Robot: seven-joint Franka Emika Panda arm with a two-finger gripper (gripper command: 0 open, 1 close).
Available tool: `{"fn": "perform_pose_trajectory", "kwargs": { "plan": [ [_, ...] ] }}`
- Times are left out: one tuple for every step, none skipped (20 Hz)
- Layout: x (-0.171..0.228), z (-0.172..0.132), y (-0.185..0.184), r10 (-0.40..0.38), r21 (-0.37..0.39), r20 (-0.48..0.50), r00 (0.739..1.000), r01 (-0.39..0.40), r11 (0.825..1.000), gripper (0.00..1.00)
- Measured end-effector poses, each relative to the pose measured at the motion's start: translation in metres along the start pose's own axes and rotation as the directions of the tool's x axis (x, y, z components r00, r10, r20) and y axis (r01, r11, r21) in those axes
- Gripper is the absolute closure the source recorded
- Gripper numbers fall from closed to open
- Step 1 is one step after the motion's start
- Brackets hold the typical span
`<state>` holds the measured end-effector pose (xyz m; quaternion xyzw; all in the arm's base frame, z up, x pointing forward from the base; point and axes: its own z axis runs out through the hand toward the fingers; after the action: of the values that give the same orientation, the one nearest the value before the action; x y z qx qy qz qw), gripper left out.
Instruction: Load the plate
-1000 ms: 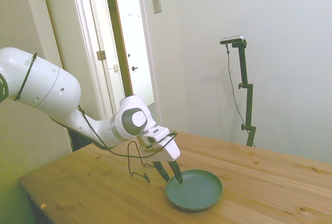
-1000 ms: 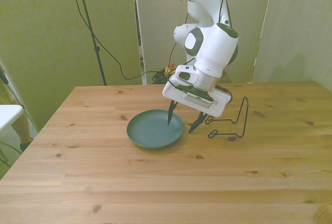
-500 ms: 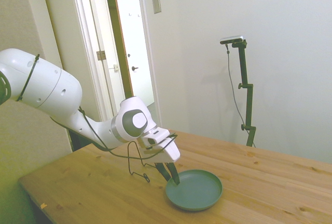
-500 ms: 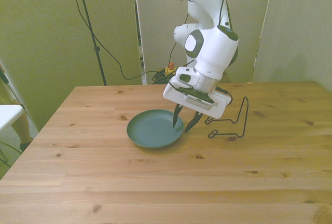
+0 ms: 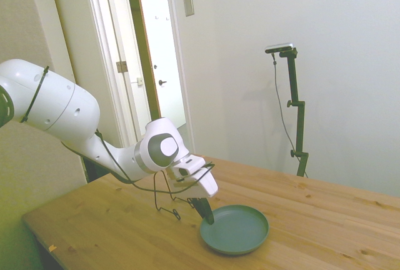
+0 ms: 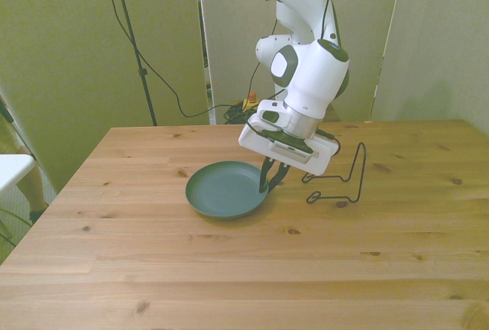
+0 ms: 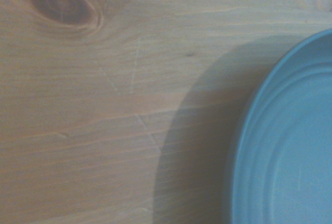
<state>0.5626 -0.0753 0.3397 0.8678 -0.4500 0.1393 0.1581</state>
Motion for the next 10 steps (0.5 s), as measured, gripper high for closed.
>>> {"fn": "perform_pose_trajectory", "kwargs": {
  "plan": [
    [0.001,-0.001,0.000,-0.003,0.004,0.002,1.000,0.003,1.000,1.00],
    [0.002,-0.002,0.000,-0.005,0.010,0.007,1.000,0.005,1.000,1.00],
    [0.002,-0.005,0.001,0.000,0.021,0.018,1.000,0.000,1.000,1.00],
    [0.003,-0.007,0.001,0.004,0.031,0.033,0.999,-0.005,1.000,1.00],
    [0.004,-0.010,0.002,0.007,0.043,0.049,0.999,-0.009,0.999,1.00],
    [0.005,-0.016,0.003,0.013,0.059,0.063,0.998,-0.017,0.998,1.00],
    [0.007,-0.023,0.005,0.015,0.079,0.075,0.997,-0.021,0.997,1.00],
    [0.009,-0.034,0.008,0.017,0.102,0.084,0.996,-0.026,0.994,1.00],
    [0.010,-0.045,0.012,0.020,0.127,0.092,0.996,-0.031,0.991,1.00],
    [0.010,-0.059,0.016,0.022,0.157,0.101,0.995,-0.037,0.987,1.00]
  ]
}}
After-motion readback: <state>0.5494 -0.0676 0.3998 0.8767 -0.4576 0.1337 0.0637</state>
